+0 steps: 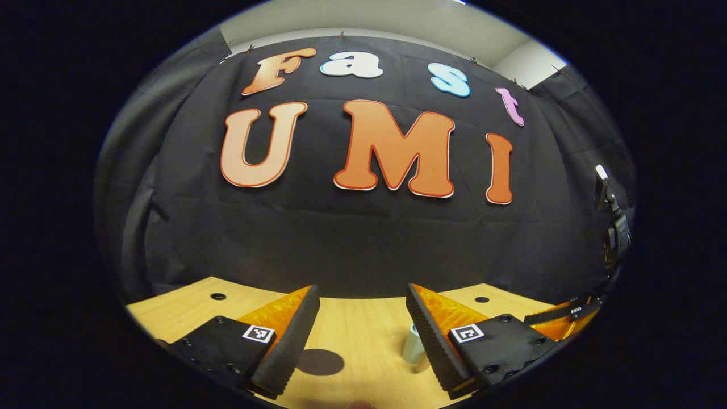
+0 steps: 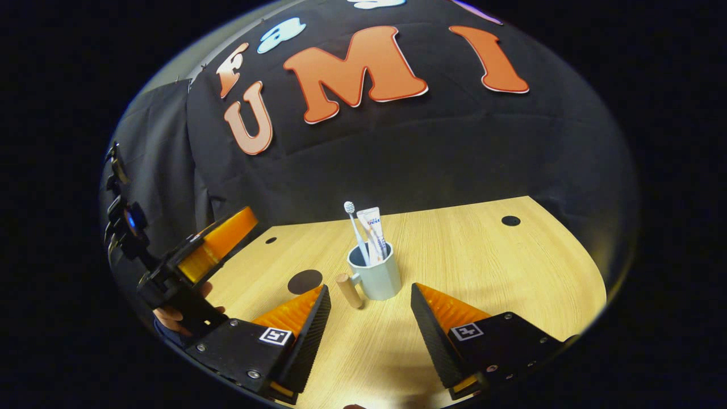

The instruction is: Put the toothbrush and toothpaste on the desktop into the cup, then pick up the cup and place it on the coaster on the desktop.

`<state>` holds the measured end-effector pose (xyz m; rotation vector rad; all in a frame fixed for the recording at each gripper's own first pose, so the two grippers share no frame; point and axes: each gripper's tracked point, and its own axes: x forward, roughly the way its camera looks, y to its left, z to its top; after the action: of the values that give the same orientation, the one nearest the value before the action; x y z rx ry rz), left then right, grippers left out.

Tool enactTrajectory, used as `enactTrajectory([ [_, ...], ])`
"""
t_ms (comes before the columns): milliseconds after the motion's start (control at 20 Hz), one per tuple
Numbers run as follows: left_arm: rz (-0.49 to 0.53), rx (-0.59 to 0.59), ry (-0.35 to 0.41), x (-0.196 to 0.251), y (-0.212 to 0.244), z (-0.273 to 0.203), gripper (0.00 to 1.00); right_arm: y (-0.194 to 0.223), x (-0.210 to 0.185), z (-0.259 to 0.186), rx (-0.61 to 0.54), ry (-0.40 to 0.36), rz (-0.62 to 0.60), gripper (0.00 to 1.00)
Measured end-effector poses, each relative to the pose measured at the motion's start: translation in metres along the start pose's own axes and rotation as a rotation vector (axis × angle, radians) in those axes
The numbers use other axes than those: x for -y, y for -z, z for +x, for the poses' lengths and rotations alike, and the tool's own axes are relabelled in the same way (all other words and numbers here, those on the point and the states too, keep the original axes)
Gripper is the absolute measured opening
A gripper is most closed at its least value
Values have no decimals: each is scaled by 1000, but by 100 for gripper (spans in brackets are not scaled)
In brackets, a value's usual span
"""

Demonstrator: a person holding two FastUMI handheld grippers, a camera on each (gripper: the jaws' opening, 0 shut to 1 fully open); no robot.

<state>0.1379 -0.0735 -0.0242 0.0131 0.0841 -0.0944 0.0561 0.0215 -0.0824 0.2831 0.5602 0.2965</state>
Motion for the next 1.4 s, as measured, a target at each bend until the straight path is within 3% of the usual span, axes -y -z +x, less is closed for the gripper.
enactTrajectory([
  [500, 77, -23, -107, -98, 18, -77, 98, -7, -30, 61, -203, 150, -64, 86],
  [950, 105, -30, -107, -117, 37, -111, 96, 30, -20, 109, -476, 293, 125, 82],
  [1200, 72, -62, -95, -118, 59, -113, 96, 49, -1, 130, -553, 423, 153, 77],
  [1400, 59, -96, -91, -119, 72, -113, 97, 61, 5, 135, -587, 458, 109, 77],
])
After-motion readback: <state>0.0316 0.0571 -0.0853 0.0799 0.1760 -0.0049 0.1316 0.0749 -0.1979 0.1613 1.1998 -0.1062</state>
